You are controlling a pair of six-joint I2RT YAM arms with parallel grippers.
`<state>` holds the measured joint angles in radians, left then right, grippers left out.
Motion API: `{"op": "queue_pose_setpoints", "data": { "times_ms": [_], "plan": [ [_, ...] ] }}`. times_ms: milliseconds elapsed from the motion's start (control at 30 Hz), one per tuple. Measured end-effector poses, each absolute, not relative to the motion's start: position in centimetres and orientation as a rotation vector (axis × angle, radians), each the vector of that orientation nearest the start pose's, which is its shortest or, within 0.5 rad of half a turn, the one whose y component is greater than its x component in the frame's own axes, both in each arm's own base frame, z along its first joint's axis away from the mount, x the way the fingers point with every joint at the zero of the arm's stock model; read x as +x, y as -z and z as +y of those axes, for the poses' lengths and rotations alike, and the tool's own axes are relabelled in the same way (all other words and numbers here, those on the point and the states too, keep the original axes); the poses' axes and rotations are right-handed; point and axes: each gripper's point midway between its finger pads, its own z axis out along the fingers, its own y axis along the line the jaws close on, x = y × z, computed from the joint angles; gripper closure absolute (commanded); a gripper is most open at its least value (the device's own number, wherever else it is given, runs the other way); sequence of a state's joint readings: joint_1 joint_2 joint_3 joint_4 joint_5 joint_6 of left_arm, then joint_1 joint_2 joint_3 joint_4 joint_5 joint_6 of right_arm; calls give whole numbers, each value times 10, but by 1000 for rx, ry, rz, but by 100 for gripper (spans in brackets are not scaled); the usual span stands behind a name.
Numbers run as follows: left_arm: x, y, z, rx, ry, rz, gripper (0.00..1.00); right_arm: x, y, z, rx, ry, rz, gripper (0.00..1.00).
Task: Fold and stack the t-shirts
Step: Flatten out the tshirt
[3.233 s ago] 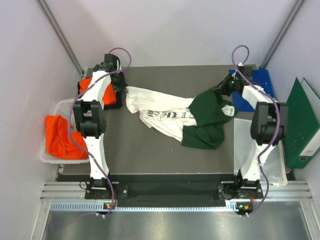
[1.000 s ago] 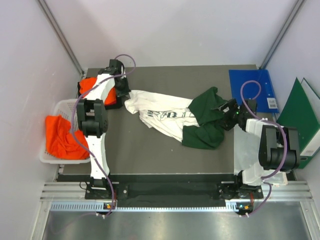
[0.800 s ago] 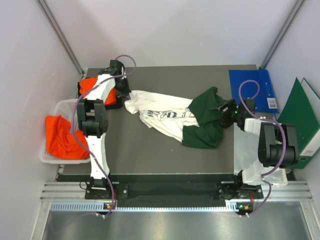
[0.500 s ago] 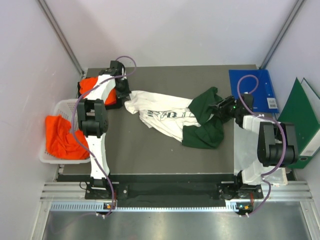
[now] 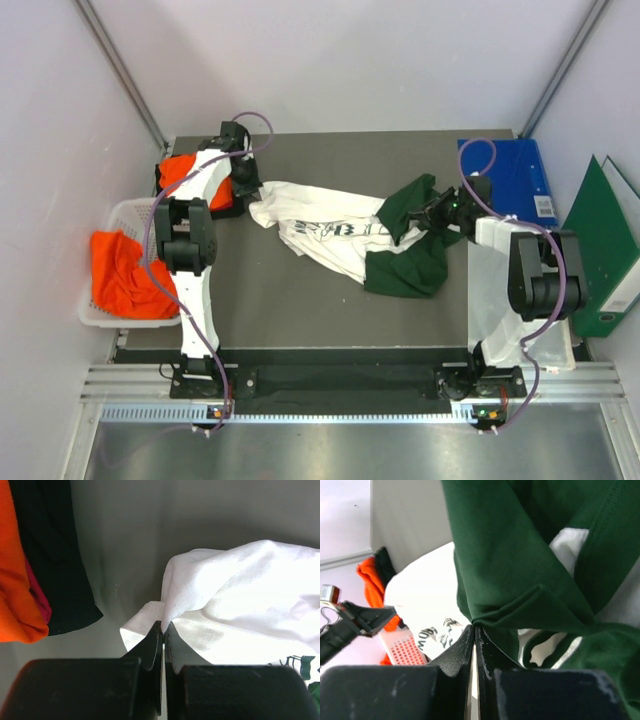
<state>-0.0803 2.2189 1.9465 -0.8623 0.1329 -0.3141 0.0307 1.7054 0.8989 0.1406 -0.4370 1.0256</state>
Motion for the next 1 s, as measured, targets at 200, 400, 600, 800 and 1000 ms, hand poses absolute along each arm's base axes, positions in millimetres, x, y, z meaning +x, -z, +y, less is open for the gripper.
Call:
{"op": "queue_pose_setpoints", "data": {
  "times_ms": [200, 400, 600, 800, 1000],
  "plan": [
    [494, -76, -76, -278, 294, 2714, 100, 426, -90, 119, 877, -991, 2232, 100],
    [494, -76, -74, -279, 278, 2715, 100, 433, -107, 115, 828, -947, 2219, 100],
    [495, -77, -73, -279, 270, 2712, 100, 439, -147, 109, 749, -913, 2136, 100],
    [496, -80, -73, -278, 271, 2706, 100, 439, -159, 99, 709, -834, 2120, 100],
    [501, -86, -74, -274, 278, 2687, 100, 432, -125, 87, 752, -737, 2213, 97]
  ]
}}
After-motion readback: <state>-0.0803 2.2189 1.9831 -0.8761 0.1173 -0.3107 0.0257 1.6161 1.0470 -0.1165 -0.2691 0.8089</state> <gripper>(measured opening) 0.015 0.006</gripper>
